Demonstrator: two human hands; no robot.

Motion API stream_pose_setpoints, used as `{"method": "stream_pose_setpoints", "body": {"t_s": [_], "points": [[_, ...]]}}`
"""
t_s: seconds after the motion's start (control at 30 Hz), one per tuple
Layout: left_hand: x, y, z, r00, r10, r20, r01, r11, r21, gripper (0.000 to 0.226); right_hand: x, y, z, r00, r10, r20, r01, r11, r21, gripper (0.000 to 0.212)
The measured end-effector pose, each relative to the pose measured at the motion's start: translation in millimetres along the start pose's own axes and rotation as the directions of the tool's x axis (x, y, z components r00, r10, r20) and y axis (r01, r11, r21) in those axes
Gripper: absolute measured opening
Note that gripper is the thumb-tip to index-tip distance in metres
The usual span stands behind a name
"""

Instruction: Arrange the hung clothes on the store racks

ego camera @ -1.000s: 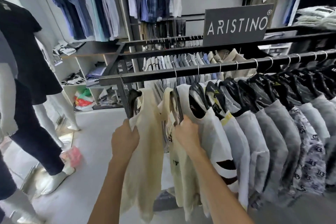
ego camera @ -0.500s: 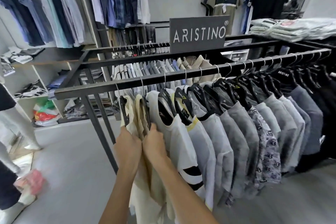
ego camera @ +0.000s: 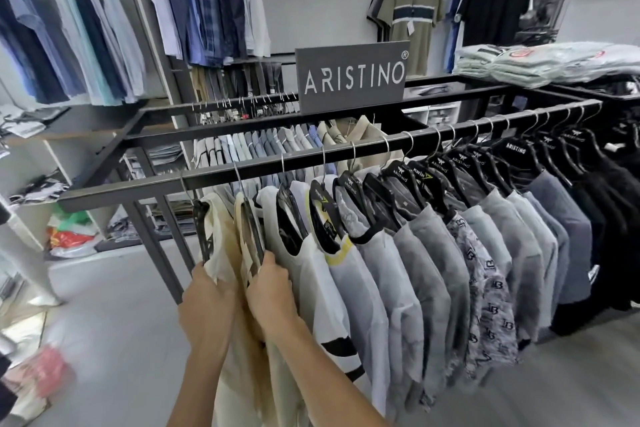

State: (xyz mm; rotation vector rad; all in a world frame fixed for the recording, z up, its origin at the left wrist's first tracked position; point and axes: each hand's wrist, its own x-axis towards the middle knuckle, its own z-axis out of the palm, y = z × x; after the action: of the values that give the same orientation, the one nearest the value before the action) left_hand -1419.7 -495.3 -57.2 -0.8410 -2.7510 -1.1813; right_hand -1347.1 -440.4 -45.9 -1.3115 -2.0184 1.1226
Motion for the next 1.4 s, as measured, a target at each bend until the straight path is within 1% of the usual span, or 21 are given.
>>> {"method": "stream_pose_setpoints", "body": {"t_s": [0.1, 0.17, 0.2, 0.27, 0.33, 0.4, 0.47, 0.5, 0.53, 0.63, 0.7, 0.73, 0.83, 0.9, 0.93, 0.97, 1.03, 1.1, 1.2, 1.3, 1.4], "points": [[-4, 5, 1, 0.999, 0.006, -0.037, -0.006, 1.0, 0.003, 0.044, 0, 4, 2, 1.0, -0.015, -0.006, 0.015, 1.0, 0.014, 0.039], [-6, 11, 0, 0.994, 0.065, -0.088, -0.062, 0.997, 0.042, 0.058, 1, 6, 4, 0.999, -0.039, 0.009, 0.038, 0.999, 0.035, 0.039], [-7, 13, 0, 0.988, 0.101, -0.119, -0.096, 0.994, 0.05, 0.062, 2, 6, 5, 0.999, -0.049, 0.017, 0.048, 0.998, 0.044, 0.043], [-7, 19, 0, 0.967, 0.179, -0.182, -0.177, 0.984, 0.029, 0.063, 3, 7, 1, 0.995, -0.096, 0.002, 0.096, 0.993, 0.066, 0.049], [-6, 24, 2, 0.927, 0.287, -0.241, -0.29, 0.957, 0.021, 0.055, 4, 9, -10, 0.98, -0.18, -0.081, 0.187, 0.979, 0.088, 0.046], [-3, 31, 9, 0.872, 0.408, -0.271, -0.413, 0.91, 0.04, 0.045, 5, 13, -28, 0.95, -0.256, -0.18, 0.275, 0.957, 0.091, 0.042], [-2, 43, 22, 0.788, 0.56, -0.256, -0.55, 0.827, 0.115, 0.042, 5, 20, -54, 0.912, -0.309, -0.27, 0.348, 0.931, 0.109, 0.034], [-5, 54, 29, 0.755, 0.615, -0.228, -0.603, 0.787, 0.129, 0.038, 6, 25, -68, 0.885, -0.331, -0.328, 0.383, 0.917, 0.108, 0.029], [-12, 68, 37, 0.738, 0.641, -0.21, -0.634, 0.766, 0.109, 0.033, 8, 33, -83, 0.854, -0.346, -0.389, 0.41, 0.907, 0.094, 0.025], [-48, 123, 59, 0.729, 0.666, -0.158, -0.68, 0.731, -0.057, 0.025, 14, 64, -136, 0.779, -0.354, -0.518, 0.428, 0.904, 0.026, 0.02], [-71, 160, 79, 0.709, 0.697, -0.105, -0.705, 0.703, -0.095, 0.021, 20, 90, -176, 0.743, -0.363, -0.563, 0.39, 0.918, -0.078, 0.02], [-77, 173, 94, 0.707, 0.704, -0.069, -0.706, 0.698, -0.12, 0.02, 24, 104, -197, 0.742, -0.365, -0.563, 0.354, 0.926, -0.134, 0.023], [-102, 215, 132, 0.702, 0.712, 0.037, -0.702, 0.699, -0.137, 0.029, 33, 147, -249, 0.798, -0.331, -0.504, 0.22, 0.938, -0.267, 0.037], [-117, 238, 153, 0.67, 0.737, 0.084, -0.73, 0.676, -0.101, 0.045, 37, 172, -273, 0.826, -0.295, -0.48, 0.172, 0.943, -0.284, 0.038], [-123, 245, 161, 0.661, 0.745, 0.093, -0.741, 0.667, -0.075, 0.049, 40, 183, -280, 0.838, -0.271, -0.473, 0.154, 0.95, -0.27, 0.039], [-128, 253, 167, 0.672, 0.733, 0.103, -0.731, 0.679, -0.064, 0.047, 44, 192, -286, 0.851, -0.247, -0.464, 0.147, 0.959, -0.242, 0.039], [-133, 262, 177, 0.736, 0.664, 0.134, -0.661, 0.747, -0.072, 0.038, 49, 206, -293, 0.862, -0.235, -0.449, 0.16, 0.967, -0.198, 0.038], [-138, 268, 184, 0.795, 0.592, 0.137, -0.591, 0.805, -0.049, 0.04, 52, 215, -297, 0.857, -0.255, -0.447, 0.17, 0.96, -0.221, 0.036], [-142, 274, 195, 0.824, 0.555, 0.115, -0.561, 0.827, 0.034, 0.044, 54, 221, -299, 0.821, -0.303, -0.484, 0.197, 0.946, -0.259, 0.031], [-142, 282, 201, 0.815, 0.578, 0.051, -0.58, 0.811, 0.078, 0.048, 56, 222, -308, 0.783, -0.312, -0.539, 0.24, 0.95, -0.201, 0.024], [-142, 292, 205, 0.762, 0.648, 0.013, -0.647, 0.759, 0.078, 0.041, 59, 226, -325, 0.734, -0.335, -0.591, 0.246, 0.942, -0.228, 0.025]]}}
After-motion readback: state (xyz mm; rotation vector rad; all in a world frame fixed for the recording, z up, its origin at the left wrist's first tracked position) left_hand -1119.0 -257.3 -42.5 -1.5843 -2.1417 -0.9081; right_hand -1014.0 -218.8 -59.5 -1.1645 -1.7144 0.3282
